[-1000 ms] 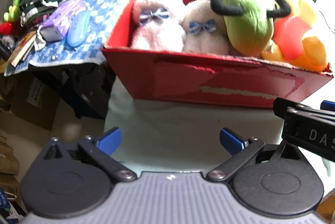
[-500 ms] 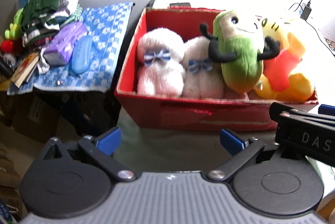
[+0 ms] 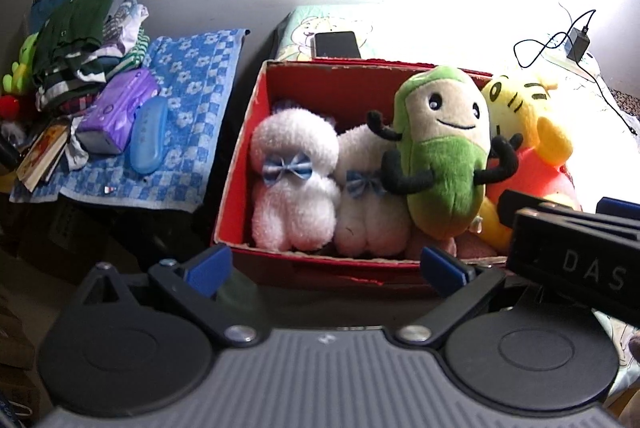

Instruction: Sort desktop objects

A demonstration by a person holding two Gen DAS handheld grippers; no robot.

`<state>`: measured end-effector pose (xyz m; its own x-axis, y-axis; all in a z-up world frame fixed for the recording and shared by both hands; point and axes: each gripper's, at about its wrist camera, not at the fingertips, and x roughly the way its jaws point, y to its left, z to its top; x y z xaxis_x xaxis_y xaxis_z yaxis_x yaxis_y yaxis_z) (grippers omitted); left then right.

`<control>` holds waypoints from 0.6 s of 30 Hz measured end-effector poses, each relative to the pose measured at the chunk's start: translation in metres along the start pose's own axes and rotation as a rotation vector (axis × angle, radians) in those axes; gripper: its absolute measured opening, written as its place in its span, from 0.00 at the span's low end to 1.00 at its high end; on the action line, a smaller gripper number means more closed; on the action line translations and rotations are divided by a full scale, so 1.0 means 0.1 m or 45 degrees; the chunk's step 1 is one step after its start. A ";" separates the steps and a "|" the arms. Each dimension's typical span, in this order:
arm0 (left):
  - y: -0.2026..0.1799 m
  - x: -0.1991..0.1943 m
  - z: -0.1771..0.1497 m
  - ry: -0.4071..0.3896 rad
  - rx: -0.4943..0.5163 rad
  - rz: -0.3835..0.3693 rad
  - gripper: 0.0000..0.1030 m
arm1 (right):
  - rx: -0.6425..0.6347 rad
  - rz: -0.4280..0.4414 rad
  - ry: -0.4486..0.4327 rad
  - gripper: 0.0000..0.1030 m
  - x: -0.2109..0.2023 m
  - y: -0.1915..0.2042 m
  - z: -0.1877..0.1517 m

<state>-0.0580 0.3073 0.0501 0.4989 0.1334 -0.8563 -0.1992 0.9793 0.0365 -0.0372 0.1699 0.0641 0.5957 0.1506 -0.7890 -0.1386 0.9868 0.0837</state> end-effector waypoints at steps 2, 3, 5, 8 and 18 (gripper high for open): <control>-0.01 0.00 0.02 -0.003 0.001 -0.006 0.98 | 0.008 0.012 0.006 0.84 0.02 0.02 0.02; -0.01 0.00 0.03 -0.007 0.003 -0.004 0.98 | 0.000 0.009 0.004 0.84 0.02 0.03 0.03; 0.00 0.01 0.05 -0.010 0.002 0.006 0.98 | -0.005 0.006 0.003 0.84 0.04 0.04 0.05; 0.04 0.04 0.08 0.004 -0.016 -0.001 0.98 | 0.008 0.013 0.007 0.84 0.06 0.03 0.07; 0.05 0.16 0.12 0.030 -0.005 -0.009 0.98 | 0.007 0.002 0.004 0.84 0.14 0.03 0.11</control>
<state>-0.0410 0.3157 0.0422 0.4800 0.1225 -0.8687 -0.1992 0.9796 0.0281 -0.0206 0.1754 0.0595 0.5928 0.1518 -0.7909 -0.1349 0.9869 0.0883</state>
